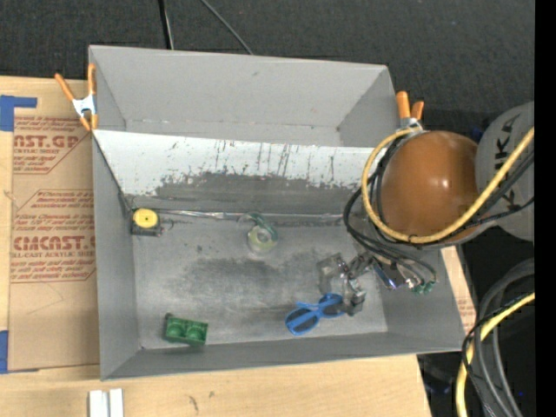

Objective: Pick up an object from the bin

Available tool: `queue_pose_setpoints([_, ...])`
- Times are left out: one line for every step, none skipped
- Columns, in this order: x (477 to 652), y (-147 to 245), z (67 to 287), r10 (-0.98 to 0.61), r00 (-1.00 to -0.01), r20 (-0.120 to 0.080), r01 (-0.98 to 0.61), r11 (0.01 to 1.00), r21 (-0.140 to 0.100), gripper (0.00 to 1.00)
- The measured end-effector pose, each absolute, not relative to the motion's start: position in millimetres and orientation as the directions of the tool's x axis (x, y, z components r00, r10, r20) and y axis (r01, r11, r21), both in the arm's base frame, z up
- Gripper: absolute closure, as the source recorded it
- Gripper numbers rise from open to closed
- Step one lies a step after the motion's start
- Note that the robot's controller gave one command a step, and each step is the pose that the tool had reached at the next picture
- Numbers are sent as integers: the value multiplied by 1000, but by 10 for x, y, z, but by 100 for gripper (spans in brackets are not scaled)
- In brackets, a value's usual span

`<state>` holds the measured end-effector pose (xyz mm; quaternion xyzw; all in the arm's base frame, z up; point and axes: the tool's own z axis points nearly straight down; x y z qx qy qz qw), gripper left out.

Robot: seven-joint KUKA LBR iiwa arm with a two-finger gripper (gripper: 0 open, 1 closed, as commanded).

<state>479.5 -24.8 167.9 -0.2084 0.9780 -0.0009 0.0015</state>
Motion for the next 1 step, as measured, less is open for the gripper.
queue_pose_setpoints([4909, -277, 2141, -415, -910, -6, -415, 910, -3, 100])
